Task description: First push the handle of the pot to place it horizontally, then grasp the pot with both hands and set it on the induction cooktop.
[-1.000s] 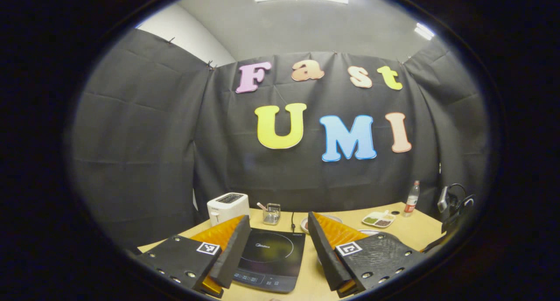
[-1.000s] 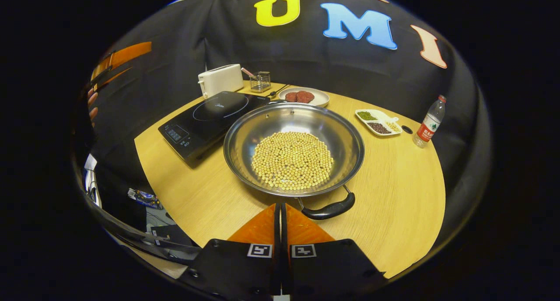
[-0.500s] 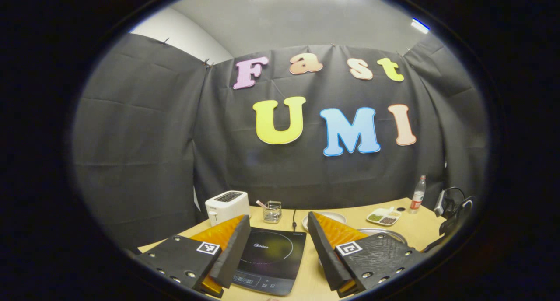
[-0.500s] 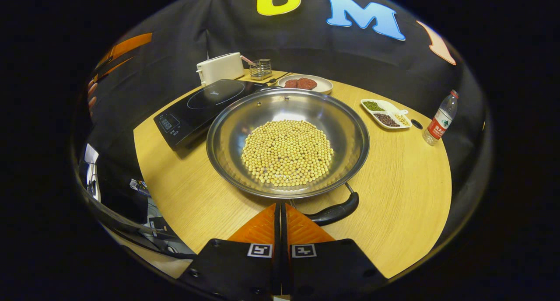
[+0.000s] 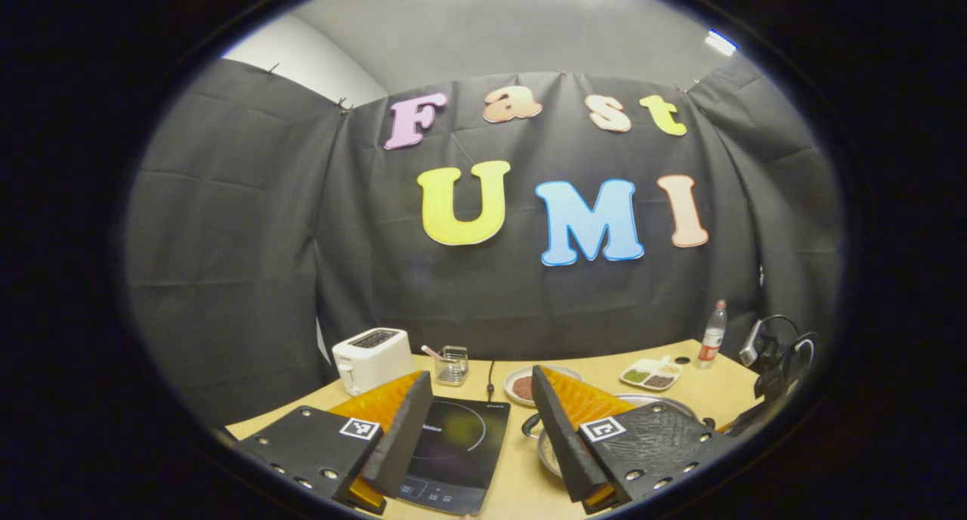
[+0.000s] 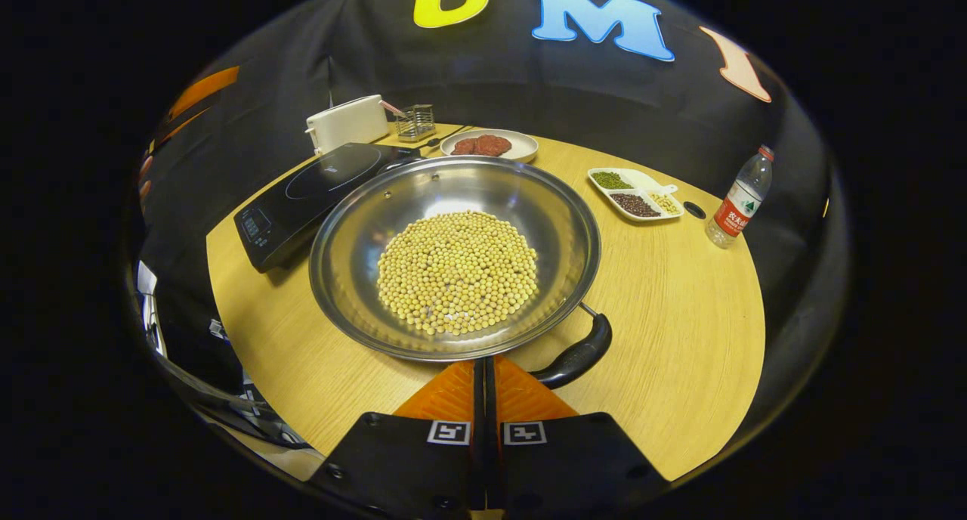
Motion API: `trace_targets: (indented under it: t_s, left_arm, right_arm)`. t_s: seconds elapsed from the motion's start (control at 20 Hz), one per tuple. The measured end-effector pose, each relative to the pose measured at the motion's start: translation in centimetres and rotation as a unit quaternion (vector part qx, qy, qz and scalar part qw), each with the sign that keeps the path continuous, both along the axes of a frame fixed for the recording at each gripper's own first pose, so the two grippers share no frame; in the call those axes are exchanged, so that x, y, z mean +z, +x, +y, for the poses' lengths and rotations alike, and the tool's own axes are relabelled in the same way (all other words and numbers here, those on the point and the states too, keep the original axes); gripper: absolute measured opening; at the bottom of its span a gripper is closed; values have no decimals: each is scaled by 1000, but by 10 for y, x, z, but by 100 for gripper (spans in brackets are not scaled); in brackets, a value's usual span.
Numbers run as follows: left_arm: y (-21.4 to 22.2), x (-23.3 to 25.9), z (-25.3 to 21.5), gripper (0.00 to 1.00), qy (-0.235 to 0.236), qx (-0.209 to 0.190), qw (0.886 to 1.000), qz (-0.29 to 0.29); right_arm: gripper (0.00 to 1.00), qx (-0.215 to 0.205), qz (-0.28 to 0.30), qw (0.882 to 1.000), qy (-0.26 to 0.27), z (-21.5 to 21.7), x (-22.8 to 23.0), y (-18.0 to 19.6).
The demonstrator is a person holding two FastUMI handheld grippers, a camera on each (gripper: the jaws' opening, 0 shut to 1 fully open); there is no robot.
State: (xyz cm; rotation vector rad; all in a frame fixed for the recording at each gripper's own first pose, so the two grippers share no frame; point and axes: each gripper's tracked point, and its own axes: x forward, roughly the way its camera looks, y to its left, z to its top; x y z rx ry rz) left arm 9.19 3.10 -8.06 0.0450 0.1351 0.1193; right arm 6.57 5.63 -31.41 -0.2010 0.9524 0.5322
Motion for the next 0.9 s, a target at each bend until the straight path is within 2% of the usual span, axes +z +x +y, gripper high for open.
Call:
trace_targets:
  t_s: [0.2,0.25,0.3,0.35,0.45,0.55,0.7,0.75,0.85,0.9]
  left_arm:
    - [5,-8,-5,81,1,-2,1000,9]
    - [5,-10,-6,77,1,-3,1000,11]
    - [6,-12,-7,81,1,-3,1000,13]
    - [6,-13,-10,81,0,-4,1000,15]
    - [6,-19,-14,78,-3,-6,1000,21]
    - [7,-23,-18,81,-4,-9,1000,25]
    - [10,-33,-25,78,-6,-15,999,35]
    - [12,-38,-26,81,-8,-17,999,39]
    - [18,-45,-28,78,-14,-23,999,46]
    - [23,-51,-30,81,-17,-29,998,51]
  right_arm:
    - [2,-22,-6,1000,-5,-13,-2,15]
    - [2,-29,-9,1000,-6,-18,-2,21]
    - [2,-38,-13,999,-7,-22,-2,26]
    - [0,-48,-17,999,-9,-26,-1,31]
    - [2,-72,-23,997,-8,-35,-2,43]
    - [2,-94,-32,995,-4,-40,-1,56]
    - [2,-131,-47,990,3,-50,6,68]
    - [2,-145,-61,988,-1,-57,13,73]
    - [0,-168,-96,981,4,-64,30,83]
    - [2,-180,-114,977,13,-65,40,86]
